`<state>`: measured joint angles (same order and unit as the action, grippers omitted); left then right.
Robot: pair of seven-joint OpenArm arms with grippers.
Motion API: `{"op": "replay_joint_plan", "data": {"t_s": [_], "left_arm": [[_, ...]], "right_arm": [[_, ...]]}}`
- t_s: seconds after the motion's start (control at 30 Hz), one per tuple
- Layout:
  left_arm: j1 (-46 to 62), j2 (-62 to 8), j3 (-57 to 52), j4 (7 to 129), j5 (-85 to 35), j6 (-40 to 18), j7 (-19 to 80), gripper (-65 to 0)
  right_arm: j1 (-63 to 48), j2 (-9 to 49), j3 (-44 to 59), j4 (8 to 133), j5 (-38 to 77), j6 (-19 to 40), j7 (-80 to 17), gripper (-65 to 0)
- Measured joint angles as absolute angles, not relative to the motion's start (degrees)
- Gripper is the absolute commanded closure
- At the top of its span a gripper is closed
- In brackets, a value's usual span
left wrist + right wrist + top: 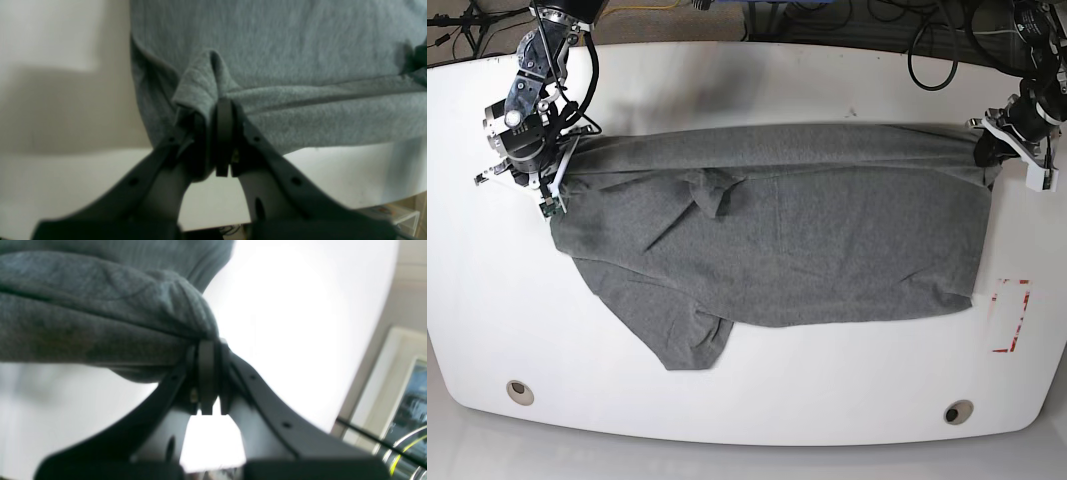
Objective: Fold the T-shirt properly
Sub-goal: 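Lay the shirt back down flat with both grippers, then open the right gripper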
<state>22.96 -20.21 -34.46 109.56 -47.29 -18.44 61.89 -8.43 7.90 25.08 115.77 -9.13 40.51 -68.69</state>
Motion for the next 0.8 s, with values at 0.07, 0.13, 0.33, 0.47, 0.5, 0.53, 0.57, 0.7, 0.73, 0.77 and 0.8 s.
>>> {"op": "replay_joint_plan", "data": {"t_s": [0.07,0.13,0.33,0.47,0.5,0.53,0.57,0.7,0.73,0.77,0.8], "left_arm": [[22.9,-20.3,-34.5,109.6,-46.5,-18.4,61.6,0.0],[23.0,-20.6,-34.4,109.6,-45.4,-18.5,61.3,0.0],[24.2,-21.6,-32.4,109.6,-40.2,-18.5,61.2,0.0],[25.4,-21.3,-32.1,109.5,-37.0,-18.9,61.3,0.0],[25.6,-21.3,-32.1,109.5,-36.3,-19.5,61.4,0.0],[25.6,-21.3,-32.0,109.5,-35.4,-20.7,61.5,0.0],[25.6,-21.3,-31.8,109.5,-34.7,-21.6,61.5,0.0],[25.5,-21.3,-31.7,109.5,-31.7,-25.3,61.0,0.0],[25.5,-21.3,-31.7,109.5,-30.7,-25.7,61.0,0.0],[25.6,-21.3,-31.7,109.5,-29.9,-26.3,61.0,0.0],[25.6,-21.2,-31.7,109.5,-28.8,-27.2,61.1,0.0]], "right_arm": [[-9.1,7.6,25.1,115.8,-9.3,40.5,-68.7,0.0],[-9.8,7.4,25.1,115.8,-9.1,40.5,-68.6,0.0],[-12.6,7.4,25.0,115.7,-9.0,40.5,-68.0,0.0],[-14.7,7.5,25.0,115.6,-9.0,40.5,-68.2,0.0],[-15.1,7.5,25.0,115.5,-8.9,40.4,-68.2,-0.2],[-15.4,7.5,25.0,115.5,-8.7,40.5,-68.1,-0.2],[-15.7,7.4,25.0,115.5,-8.8,40.4,-68.1,-0.3],[-17.1,7.3,25.0,115.5,-8.6,40.4,-67.8,-0.6],[-17.5,7.3,25.0,115.5,-8.6,40.4,-67.7,-0.6],[-17.7,7.3,25.0,115.5,-8.6,40.4,-67.8,-0.8],[-18.0,7.3,25.0,115.5,-8.6,40.4,-67.8,-0.8]]}}
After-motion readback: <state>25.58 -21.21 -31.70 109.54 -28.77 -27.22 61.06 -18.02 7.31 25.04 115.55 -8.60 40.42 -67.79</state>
